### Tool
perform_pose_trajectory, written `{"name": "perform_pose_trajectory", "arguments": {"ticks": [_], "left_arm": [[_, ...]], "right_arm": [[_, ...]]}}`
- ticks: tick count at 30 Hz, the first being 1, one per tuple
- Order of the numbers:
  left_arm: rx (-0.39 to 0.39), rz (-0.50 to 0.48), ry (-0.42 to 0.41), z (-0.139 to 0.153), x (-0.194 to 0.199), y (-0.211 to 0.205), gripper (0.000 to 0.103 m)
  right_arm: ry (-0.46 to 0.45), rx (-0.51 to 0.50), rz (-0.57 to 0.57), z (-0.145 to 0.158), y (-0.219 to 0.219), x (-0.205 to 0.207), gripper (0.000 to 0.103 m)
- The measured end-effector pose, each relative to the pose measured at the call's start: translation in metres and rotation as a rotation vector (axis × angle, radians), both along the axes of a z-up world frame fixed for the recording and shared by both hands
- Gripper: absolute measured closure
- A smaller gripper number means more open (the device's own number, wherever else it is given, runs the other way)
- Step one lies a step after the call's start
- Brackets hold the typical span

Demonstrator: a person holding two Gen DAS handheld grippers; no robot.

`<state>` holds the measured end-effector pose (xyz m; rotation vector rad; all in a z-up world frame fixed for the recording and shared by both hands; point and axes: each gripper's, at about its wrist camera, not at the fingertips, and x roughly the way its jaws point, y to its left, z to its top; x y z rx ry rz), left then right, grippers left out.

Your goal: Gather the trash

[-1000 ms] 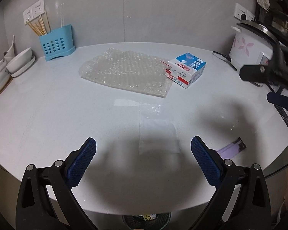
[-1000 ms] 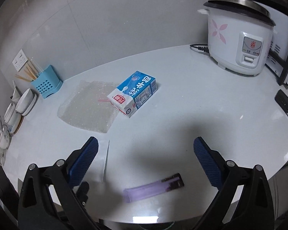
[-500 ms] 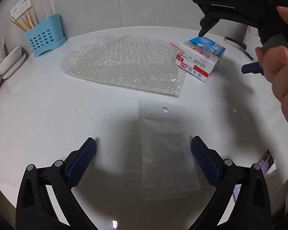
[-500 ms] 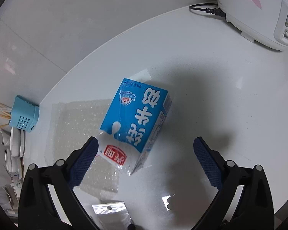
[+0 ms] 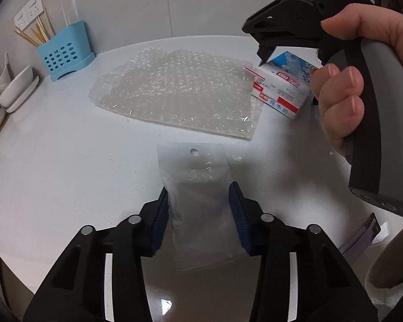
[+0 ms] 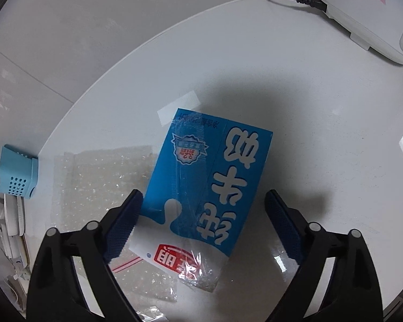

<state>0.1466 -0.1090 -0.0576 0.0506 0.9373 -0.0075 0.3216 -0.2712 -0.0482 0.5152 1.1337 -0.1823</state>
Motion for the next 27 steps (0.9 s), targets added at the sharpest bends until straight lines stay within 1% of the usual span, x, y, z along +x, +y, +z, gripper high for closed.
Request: {"name": "perform_pose_trajectory", "arguments": {"ticks": [2, 3, 5, 10, 16, 21, 27], "left_arm": [[-0.003, 0.005, 0.004, 0.001, 0.001, 0.003, 0.08], [-0.007, 0.004, 0.011, 0.001, 0.001, 0.004, 0.09], [-0.014, -0.001, 0.016, 0.002, 0.001, 0.007, 0.091], [-0.029, -0.003, 0.012, 0.003, 0.0, 0.01, 0.092], [-0.064, -0.021, -0.004, 0.012, -0.004, 0.011, 0.1], [-0.103, -0.039, -0.006, 0.017, -0.01, 0.012, 0.101], [-0.108, -0.052, -0.03, 0.027, -0.017, 0.01, 0.101]], "right_arm": [[0.005, -0.01, 0.0, 0.001, 0.001, -0.002, 0.028], [0.006, -0.009, 0.0, 0.001, 0.001, -0.003, 0.029], [0.002, -0.015, -0.007, 0.002, 0.0, -0.006, 0.033], [-0.018, -0.01, -0.017, 0.013, -0.014, -0.017, 0.04], [-0.024, -0.006, -0.01, 0.018, -0.025, -0.026, 0.041], [-0.033, -0.009, -0.003, 0.019, -0.033, -0.035, 0.041], [-0.05, -0.022, 0.017, 0.024, -0.035, -0.045, 0.041]]}}
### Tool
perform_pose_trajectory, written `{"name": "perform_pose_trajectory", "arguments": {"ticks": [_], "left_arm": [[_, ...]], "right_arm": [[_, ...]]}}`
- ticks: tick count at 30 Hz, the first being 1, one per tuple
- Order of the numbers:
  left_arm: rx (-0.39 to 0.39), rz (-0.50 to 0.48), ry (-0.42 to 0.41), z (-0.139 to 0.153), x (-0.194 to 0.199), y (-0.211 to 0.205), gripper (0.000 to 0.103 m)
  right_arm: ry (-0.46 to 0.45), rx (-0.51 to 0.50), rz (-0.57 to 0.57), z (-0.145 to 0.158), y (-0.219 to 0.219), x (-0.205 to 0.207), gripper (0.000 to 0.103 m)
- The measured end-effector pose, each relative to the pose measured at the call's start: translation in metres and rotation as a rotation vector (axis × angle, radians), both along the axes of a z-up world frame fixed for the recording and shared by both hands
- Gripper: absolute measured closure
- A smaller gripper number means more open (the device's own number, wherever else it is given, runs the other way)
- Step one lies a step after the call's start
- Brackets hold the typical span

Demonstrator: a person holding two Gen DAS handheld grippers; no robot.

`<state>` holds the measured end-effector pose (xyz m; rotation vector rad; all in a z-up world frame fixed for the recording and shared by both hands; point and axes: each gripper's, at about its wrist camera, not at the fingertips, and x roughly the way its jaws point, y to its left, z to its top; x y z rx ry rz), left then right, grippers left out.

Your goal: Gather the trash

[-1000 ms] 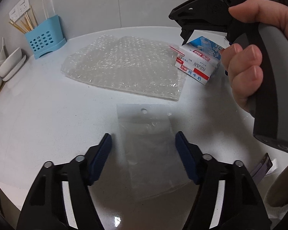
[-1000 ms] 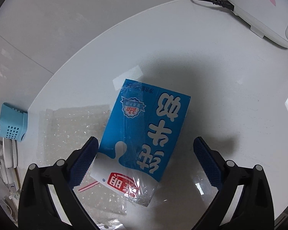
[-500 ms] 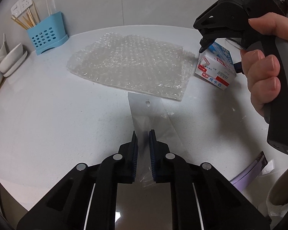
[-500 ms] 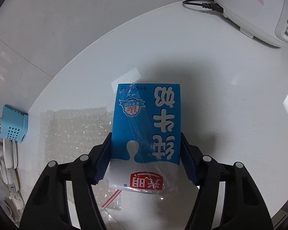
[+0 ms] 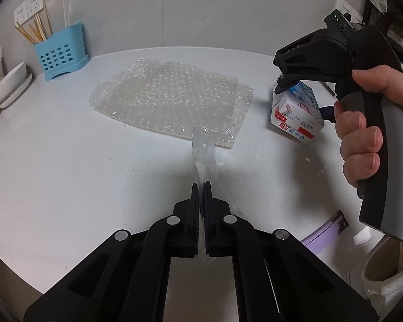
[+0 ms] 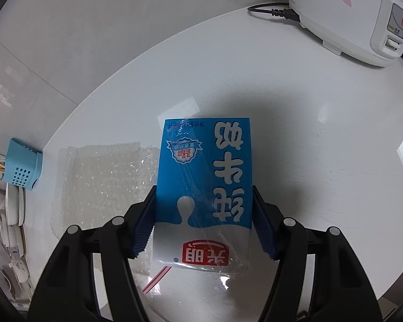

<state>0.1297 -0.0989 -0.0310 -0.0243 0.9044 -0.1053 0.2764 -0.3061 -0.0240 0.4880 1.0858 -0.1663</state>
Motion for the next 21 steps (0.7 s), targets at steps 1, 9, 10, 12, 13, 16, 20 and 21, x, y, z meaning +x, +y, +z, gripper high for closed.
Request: {"name": "perform_pose_trajectory", "arguments": {"ticks": [1, 9, 10, 12, 13, 16, 20, 21], "left_arm": [[0.001, -0.001, -0.005, 0.002, -0.001, 0.0, 0.101], [-0.008, -0.013, -0.049, 0.016, -0.013, -0.003, 0.101], [-0.005, -0.012, -0.057, 0.018, -0.015, -0.004, 0.101], [-0.008, -0.012, -0.067, 0.022, -0.018, -0.003, 0.101], [-0.011, -0.014, -0.07, 0.023, -0.021, -0.004, 0.101], [-0.014, -0.016, -0.087, 0.029, -0.031, -0.004, 0.101], [-0.022, -0.011, -0.099, 0.036, -0.044, 0.001, 0.101], [-0.023, -0.008, -0.102, 0.038, -0.047, 0.003, 0.101]], "right_arm": [[-0.006, -0.01, 0.002, 0.002, 0.001, -0.002, 0.041], [-0.071, -0.065, 0.045, 0.025, -0.001, -0.029, 0.041], [-0.075, -0.073, 0.048, 0.028, -0.001, -0.033, 0.041], [-0.086, -0.09, 0.055, 0.032, -0.004, -0.042, 0.041], [-0.089, -0.094, 0.06, 0.033, -0.003, -0.045, 0.041], [-0.102, -0.111, 0.074, 0.039, -0.004, -0.059, 0.041], [-0.118, -0.132, 0.102, 0.045, -0.005, -0.08, 0.041], [-0.12, -0.134, 0.109, 0.047, -0.004, -0.086, 0.041]]}}
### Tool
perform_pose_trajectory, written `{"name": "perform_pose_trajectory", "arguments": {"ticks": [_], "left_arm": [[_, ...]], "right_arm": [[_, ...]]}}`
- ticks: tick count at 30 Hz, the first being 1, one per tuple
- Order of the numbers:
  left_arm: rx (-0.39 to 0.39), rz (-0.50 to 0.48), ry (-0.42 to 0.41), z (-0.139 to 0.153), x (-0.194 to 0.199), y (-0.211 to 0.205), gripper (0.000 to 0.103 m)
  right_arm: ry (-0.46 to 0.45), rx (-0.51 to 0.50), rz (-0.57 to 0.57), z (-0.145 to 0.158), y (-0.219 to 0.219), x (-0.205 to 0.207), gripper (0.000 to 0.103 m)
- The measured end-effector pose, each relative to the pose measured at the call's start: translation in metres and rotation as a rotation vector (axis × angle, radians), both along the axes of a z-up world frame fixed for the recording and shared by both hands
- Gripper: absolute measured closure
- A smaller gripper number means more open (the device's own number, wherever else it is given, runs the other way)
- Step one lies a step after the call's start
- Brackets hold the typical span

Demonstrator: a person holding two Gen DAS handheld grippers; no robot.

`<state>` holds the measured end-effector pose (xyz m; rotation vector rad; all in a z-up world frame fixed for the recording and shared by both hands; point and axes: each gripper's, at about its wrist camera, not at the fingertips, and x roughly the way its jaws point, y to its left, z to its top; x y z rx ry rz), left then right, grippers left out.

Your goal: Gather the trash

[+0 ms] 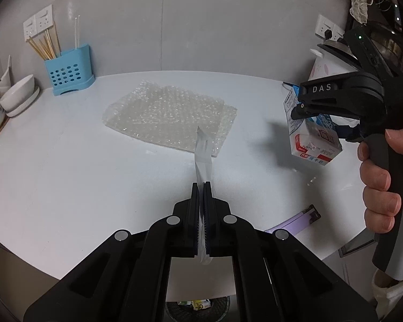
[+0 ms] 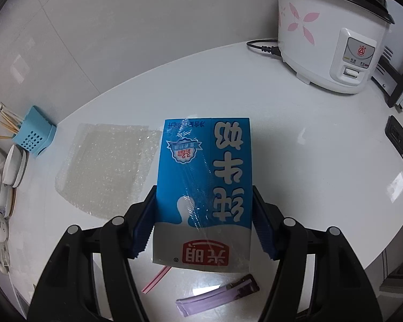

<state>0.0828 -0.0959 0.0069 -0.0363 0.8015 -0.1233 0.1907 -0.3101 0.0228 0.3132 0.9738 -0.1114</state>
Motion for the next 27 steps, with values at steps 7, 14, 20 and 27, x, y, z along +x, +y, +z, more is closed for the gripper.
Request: {"name": "perform_pose_trajectory", "arguments": {"ticks": [7, 14, 20, 27], "left_arm": [[-0.006, 0.014, -0.025, 0.014, -0.032, 0.011, 0.101], [-0.021, 0.001, -0.058, 0.024, -0.077, 0.02, 0.101], [-0.028, -0.02, -0.084, 0.027, -0.119, 0.022, 0.101], [-0.039, -0.022, -0.093, 0.013, -0.161, 0.03, 0.101]], "right_arm": [[-0.013, -0.019, 0.064, 0.01, 0.007, -0.042, 0.041], [-0.045, -0.013, 0.122, 0.016, 0.016, -0.095, 0.041], [-0.08, -0.004, 0.179, 0.009, 0.028, -0.145, 0.041], [-0.174, -0.047, 0.228, -0.007, 0.042, -0.21, 0.041]]}}
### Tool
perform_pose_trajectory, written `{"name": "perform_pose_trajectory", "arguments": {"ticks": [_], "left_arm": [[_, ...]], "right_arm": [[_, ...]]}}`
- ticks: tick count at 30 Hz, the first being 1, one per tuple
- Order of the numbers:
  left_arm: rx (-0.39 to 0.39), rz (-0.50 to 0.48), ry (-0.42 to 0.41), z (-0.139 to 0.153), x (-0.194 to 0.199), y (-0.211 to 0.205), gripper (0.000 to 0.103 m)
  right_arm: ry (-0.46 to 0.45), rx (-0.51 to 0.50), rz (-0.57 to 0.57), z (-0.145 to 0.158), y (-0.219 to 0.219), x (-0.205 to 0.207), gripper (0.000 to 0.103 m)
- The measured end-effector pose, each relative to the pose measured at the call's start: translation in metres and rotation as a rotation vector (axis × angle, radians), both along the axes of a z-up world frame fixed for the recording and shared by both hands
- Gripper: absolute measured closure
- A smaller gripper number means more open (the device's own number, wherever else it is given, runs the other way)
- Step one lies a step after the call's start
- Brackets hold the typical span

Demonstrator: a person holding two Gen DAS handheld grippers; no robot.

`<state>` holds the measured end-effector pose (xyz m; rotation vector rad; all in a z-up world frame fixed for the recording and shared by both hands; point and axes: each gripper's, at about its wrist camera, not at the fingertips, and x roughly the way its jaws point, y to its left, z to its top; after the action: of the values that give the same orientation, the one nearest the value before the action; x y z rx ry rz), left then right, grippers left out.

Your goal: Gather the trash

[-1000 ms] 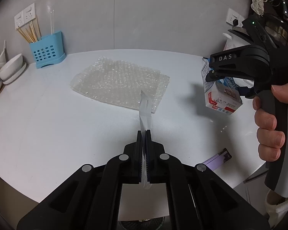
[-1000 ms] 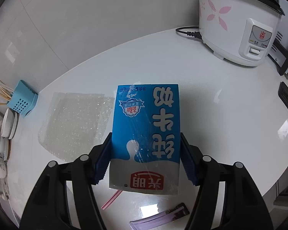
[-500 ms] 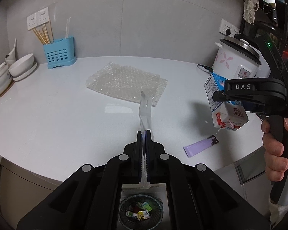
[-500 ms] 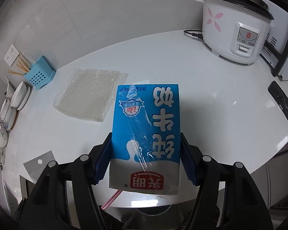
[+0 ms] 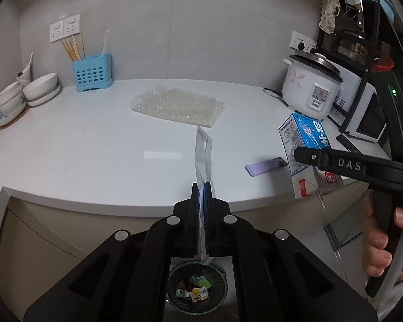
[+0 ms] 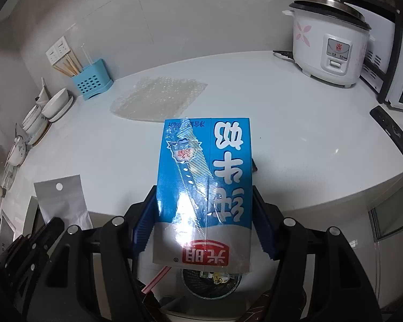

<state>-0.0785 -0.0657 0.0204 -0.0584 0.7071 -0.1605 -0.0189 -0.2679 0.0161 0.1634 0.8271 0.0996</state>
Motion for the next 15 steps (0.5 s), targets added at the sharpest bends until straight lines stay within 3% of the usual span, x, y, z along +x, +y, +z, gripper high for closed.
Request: {"name": "perform_pose_trajectory", "arguments": {"ticks": [9, 15], "left_arm": [[-0.031, -0.02, -0.003, -0.025, -0.047, 0.012, 0.101], [-0.029, -0.045, 0.02, -0.064, -0.074, 0.013, 0.101]], "right_arm": [[-0.064, 0.005, 0.098, -0.035, 0.027, -0.074, 0.041], [-0.067, -0.004, 0.108, -0.077, 0.032, -0.106, 0.041]]}}
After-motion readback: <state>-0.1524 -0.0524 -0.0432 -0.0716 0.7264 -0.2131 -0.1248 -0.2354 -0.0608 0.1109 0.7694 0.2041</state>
